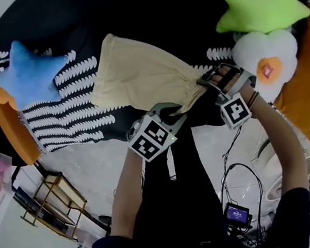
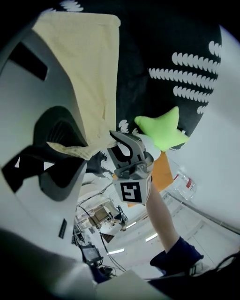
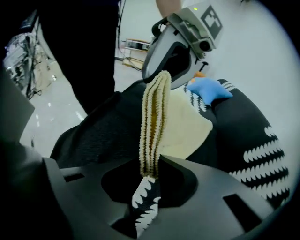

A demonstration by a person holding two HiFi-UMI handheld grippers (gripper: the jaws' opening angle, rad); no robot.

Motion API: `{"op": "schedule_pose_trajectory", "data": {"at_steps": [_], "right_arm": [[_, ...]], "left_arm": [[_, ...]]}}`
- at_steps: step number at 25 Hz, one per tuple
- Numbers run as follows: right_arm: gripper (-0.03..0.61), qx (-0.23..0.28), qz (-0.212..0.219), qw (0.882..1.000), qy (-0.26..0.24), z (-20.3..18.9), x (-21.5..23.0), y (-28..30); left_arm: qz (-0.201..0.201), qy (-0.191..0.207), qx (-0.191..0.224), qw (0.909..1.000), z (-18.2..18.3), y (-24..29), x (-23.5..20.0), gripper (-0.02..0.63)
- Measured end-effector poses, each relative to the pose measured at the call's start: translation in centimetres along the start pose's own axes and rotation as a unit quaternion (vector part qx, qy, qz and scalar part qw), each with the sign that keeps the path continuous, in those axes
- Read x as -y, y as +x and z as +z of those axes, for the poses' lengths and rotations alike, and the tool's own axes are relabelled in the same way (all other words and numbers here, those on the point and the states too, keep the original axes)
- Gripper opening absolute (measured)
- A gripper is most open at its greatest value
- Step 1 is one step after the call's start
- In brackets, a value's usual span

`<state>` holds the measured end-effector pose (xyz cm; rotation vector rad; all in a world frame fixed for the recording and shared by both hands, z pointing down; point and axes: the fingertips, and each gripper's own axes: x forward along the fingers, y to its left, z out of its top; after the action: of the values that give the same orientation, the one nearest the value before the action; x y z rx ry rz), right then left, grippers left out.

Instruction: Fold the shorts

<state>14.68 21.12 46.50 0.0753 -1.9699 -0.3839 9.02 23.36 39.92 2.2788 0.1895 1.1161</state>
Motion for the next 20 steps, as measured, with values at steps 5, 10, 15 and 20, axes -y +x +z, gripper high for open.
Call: {"op": "schedule_pose_trajectory", "data": {"at_steps": [5, 10, 15, 20], "right_arm": [[0.081, -0.006, 0.133, 0.989, -0.058, 0.6, -5.4, -2.0], [0.083, -0.016, 0.24, 0.97, -0.035, 0.9, -11.0, -4.7], [0.083, -0.011, 0.306, 0.952, -0.003, 2.7, -14.4, -6.1], [0.089, -0.001, 0.317, 0.945, 0.074, 5.0, -10.9, -5.3]], "left_arm": [[-0.067, -0.069, 0.015, 0.9953, -1.7, 2.0, 5.0, 0.072], [-0.1, -0.16, 0.046, 0.981, -3.2, 4.3, 9.3, 0.072], [-0.124, -0.208, 0.067, 0.9679, -5.1, 4.4, 11.7, 0.072], [-0.091, -0.227, 0.106, 0.9639, -6.4, 1.6, 9.4, 0.072]]}}
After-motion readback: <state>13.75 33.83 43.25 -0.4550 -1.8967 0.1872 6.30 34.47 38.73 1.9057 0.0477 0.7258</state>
